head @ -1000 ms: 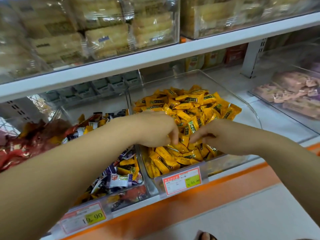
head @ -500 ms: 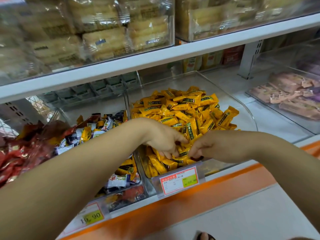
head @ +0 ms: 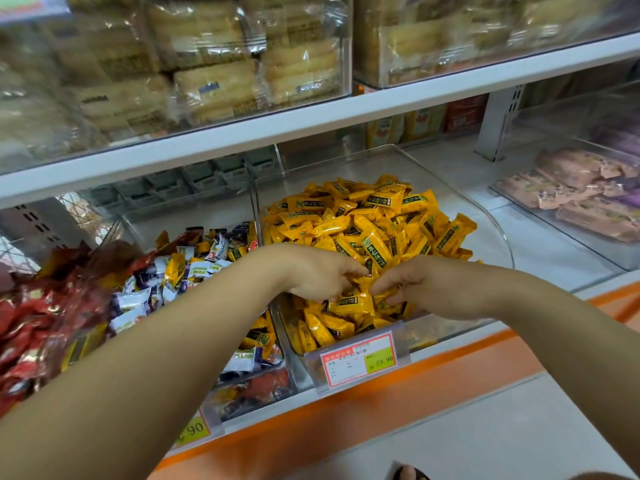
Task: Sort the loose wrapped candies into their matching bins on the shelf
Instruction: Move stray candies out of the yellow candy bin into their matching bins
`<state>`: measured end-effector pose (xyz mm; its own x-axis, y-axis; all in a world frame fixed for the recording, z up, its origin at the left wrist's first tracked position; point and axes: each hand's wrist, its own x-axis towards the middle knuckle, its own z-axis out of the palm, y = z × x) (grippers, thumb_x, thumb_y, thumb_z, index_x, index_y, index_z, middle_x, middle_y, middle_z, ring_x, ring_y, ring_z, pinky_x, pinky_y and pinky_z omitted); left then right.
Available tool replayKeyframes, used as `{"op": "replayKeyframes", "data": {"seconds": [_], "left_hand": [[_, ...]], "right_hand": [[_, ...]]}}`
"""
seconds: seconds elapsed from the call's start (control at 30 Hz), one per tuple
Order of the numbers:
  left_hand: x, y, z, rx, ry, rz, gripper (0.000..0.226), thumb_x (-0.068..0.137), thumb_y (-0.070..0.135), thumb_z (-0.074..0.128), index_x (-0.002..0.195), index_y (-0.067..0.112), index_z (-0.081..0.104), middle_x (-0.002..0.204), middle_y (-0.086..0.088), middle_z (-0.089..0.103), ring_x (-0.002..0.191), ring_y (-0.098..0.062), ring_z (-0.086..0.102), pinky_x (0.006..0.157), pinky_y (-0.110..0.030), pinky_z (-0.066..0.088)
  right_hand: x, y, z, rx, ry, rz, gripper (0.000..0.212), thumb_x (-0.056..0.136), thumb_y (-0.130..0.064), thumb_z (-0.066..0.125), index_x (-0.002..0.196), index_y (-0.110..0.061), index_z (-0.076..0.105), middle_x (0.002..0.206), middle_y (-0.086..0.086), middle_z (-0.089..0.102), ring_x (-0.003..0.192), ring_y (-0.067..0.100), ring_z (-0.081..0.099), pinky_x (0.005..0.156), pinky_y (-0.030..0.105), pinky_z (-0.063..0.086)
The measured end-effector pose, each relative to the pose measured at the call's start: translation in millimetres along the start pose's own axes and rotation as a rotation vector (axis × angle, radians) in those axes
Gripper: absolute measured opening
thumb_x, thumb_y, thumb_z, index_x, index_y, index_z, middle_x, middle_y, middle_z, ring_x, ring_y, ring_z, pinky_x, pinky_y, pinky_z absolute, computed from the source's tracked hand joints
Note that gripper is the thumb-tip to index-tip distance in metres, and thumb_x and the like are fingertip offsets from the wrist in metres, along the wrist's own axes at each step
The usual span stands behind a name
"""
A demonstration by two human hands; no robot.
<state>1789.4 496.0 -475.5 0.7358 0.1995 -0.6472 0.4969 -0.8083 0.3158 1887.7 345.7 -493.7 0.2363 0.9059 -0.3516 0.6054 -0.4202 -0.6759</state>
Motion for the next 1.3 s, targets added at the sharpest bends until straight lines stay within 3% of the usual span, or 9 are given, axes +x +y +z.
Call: {"op": "replayKeyframes", "data": {"seconds": [0.1,0.3,0.4,0.6,0.77,0.9,1.03,1.17,1.3], "left_hand": [[-3.5,1.3,0.1,0.007,-0.075,0.009,0.064,0.095,-0.006,0.041,0.149,0.021,0.021,0.153,-0.007,0.032,0.139,-0.018,0.033,0.106,-0.032,0.039],[-14.4,5.7,-8.8,0.139,-0.075,-0.036,0.043,0.098,0.008,0.043,0.14,0.017,0.037,0.128,-0.007,0.058,0.12,-0.019,0.051,0.099,-0.031,0.042],[-24.6,5.6,-16.9,0.2,-0.097,-0.05,0.038,0.099,0.01,0.044,0.136,0.019,0.042,0.123,0.001,0.063,0.117,-0.014,0.053,0.085,-0.02,0.041],[-34.0,3.5,-18.0,0.292,-0.106,-0.041,0.037,0.1,0.017,0.044,0.136,0.027,0.043,0.125,0.013,0.061,0.119,-0.008,0.046,0.093,-0.023,0.036],[-34.6,-2.0,-25.3,0.094,0.113,0.097,0.033,0.097,0.012,0.048,0.128,0.024,0.05,0.108,0.013,0.067,0.101,-0.006,0.06,0.096,-0.026,0.044],[-32.9,-1.4,-25.4,-0.08,0.398,0.295,0.026,0.095,0.016,0.053,0.107,0.039,0.054,0.098,0.017,0.068,0.098,-0.012,0.064,0.093,-0.04,0.05],[-17.3,35.5,2.7,0.074,0.344,0.5,0.03,0.093,0.015,0.058,0.121,0.025,0.061,0.11,0.015,0.057,0.101,0.004,0.051,0.092,-0.006,0.036],[13.2,47.3,20.0,0.476,0.287,0.454,0.043,0.088,0.032,0.063,0.128,0.041,0.054,0.144,0.005,0.033,0.136,-0.019,0.021,0.115,-0.043,0.013],[17.9,44.9,18.5,0.632,0.224,0.38,0.037,0.088,0.037,0.063,0.124,0.039,0.058,0.153,0.007,0.015,0.143,-0.021,-0.002,0.114,-0.059,-0.003]], "right_hand": [[3.3,-0.2,1.4,0.118,-0.008,-0.027,0.035,0.1,-0.007,0.037,0.116,-0.026,0.061,0.137,-0.002,0.051,0.124,0.008,0.049,0.098,0.031,0.048],[7.2,4.2,1.1,0.219,0.003,-0.093,0.029,0.1,-0.019,0.04,0.105,-0.041,0.058,0.136,-0.003,0.052,0.124,0.013,0.05,0.102,0.039,0.045],[7.2,3.8,0.5,0.311,0.02,-0.143,0.034,0.101,-0.01,0.036,0.111,-0.035,0.056,0.143,-0.001,0.044,0.132,0.008,0.041,0.106,0.032,0.042],[10.9,-1.0,1.5,0.406,0.097,-0.203,0.039,0.1,-0.003,0.035,0.119,-0.031,0.054,0.144,0.0,0.044,0.131,0.007,0.042,0.107,0.03,0.04],[-6.5,-8.6,-12.2,0.496,0.191,-0.275,0.034,0.098,-0.003,0.042,0.12,-0.025,0.057,0.134,-0.005,0.053,0.111,0.008,0.061,0.089,0.035,0.054],[-36.1,-4.6,-34.8,0.253,0.406,-0.271,0.028,0.093,-0.012,0.055,0.096,-0.038,0.065,0.09,-0.019,0.07,0.085,0.0,0.067,0.078,0.021,0.055],[-54.2,10.4,-40.7,0.006,0.431,-0.193,0.017,0.085,-0.021,0.065,0.089,-0.038,0.067,0.079,-0.024,0.067,0.075,-0.008,0.062,0.062,0.0,0.041],[-60.6,21.1,-37.5,-0.085,0.325,-0.101,0.019,0.084,-0.024,0.067,0.088,-0.042,0.064,0.091,-0.024,0.065,0.08,-0.008,0.06,0.066,0.001,0.042],[-61.1,25.4,-36.4,-0.176,0.209,-0.046,0.025,0.085,-0.027,0.067,0.105,-0.041,0.062,0.092,-0.031,0.056,0.092,-0.011,0.055,0.068,-0.004,0.038]]}}
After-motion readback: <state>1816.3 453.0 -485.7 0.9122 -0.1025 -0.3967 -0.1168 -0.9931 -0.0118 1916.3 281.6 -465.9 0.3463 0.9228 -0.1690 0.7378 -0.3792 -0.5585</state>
